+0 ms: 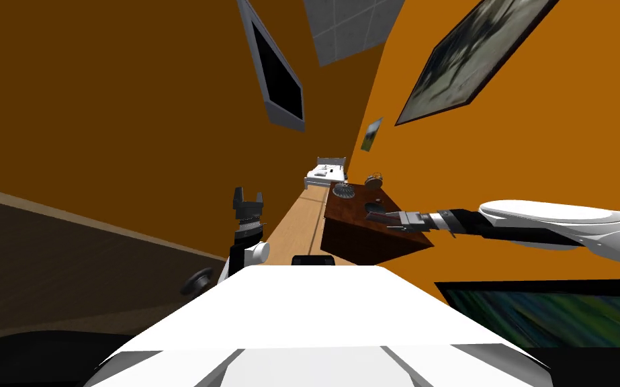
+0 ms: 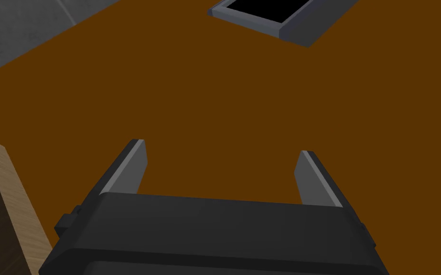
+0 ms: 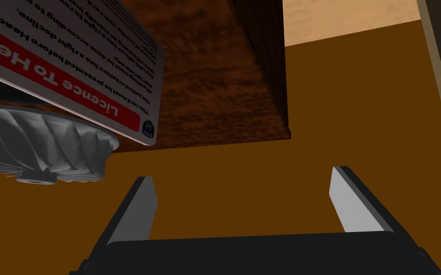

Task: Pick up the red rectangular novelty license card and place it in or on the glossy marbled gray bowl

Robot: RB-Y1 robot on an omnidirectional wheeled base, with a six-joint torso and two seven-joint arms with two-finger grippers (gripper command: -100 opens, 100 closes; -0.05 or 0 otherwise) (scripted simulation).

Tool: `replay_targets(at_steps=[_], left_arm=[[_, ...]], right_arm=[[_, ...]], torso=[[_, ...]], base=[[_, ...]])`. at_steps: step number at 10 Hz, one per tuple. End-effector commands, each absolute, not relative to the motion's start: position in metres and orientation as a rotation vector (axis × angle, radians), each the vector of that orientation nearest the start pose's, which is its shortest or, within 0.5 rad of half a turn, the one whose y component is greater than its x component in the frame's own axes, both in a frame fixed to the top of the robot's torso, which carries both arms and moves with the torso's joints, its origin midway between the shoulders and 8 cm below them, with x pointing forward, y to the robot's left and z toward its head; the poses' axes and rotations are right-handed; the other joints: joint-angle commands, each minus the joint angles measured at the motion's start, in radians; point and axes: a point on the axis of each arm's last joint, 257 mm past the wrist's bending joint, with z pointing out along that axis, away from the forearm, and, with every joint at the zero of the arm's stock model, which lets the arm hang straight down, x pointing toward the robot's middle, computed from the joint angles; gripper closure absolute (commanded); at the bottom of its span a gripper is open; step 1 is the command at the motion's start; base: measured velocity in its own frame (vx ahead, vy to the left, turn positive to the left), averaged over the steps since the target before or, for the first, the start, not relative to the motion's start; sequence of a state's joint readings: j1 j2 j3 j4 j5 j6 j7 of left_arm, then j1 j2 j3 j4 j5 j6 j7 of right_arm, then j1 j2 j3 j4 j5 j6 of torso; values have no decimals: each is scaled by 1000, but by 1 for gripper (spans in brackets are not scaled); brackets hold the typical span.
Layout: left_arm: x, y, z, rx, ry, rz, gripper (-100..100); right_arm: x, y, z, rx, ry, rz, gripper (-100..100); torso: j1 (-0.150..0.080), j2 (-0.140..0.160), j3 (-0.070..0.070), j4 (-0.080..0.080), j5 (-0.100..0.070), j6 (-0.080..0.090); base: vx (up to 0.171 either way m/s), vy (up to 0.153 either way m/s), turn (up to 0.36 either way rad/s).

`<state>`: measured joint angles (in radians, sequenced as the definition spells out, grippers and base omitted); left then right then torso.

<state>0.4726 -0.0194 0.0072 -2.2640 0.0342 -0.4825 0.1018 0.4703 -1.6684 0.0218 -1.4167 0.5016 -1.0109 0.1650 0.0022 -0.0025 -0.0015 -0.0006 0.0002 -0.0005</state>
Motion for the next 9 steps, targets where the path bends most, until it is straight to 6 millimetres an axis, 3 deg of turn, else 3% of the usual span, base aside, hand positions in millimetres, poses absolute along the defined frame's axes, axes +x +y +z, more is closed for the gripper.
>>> replay_targets(at_steps=[1, 2, 3, 4, 5, 6, 7, 8, 9], left_arm=[[351, 286, 23, -737, 548, -1419, 0], [351, 286, 23, -737, 548, -1419, 0], [351, 286, 23, -737, 548, -1419, 0], [351, 286, 23, -737, 548, -1419, 0], [351, 286, 23, -737, 548, -1419, 0], [351, 286, 23, -737, 548, -1419, 0], [351, 286, 23, -737, 548, -1419, 0], [351, 286, 23, -737, 548, -1419, 0], [351, 286, 23, -737, 548, -1419, 0]], right_arm=[[319, -480, -191, -1142, 2174, 328, -100], [309, -499, -196, -1179, 2240, 287, -100], [309, -499, -196, -1179, 2240, 287, -100], [298, -518, -200, -1214, 2304, 249, -100], [298, -518, -200, -1214, 2304, 249, -100], [286, -536, -203, -1247, 2366, 214, -100], [286, -536, -203, -1247, 2366, 214, -100], [274, -553, -206, -1277, 2425, 183, -100], [277, -552, -204, -1279, 2416, 178, -100]], torso=[[0, 0, 0, 0, 0, 0], [0, 0, 0, 0, 0, 1], [0, 0, 0, 0, 0, 0], [0, 1, 1, 0, 0, 1], [0, 1, 0, 0, 0, 0], [-1, 1, 0, 0, 0, 1], [0, 0, 0, 0, 0, 0], [-1, 1, 1, 0, 0, 1], [-1, 1, 0, 0, 0, 0]], base=[[28, 11, 86], [23, 17, 207], [22, 8, 105], [26, 14, 165], [24, 8, 118], [28, 13, 206], [23, 8, 98], [27, 10, 160], [21, 7, 105]])
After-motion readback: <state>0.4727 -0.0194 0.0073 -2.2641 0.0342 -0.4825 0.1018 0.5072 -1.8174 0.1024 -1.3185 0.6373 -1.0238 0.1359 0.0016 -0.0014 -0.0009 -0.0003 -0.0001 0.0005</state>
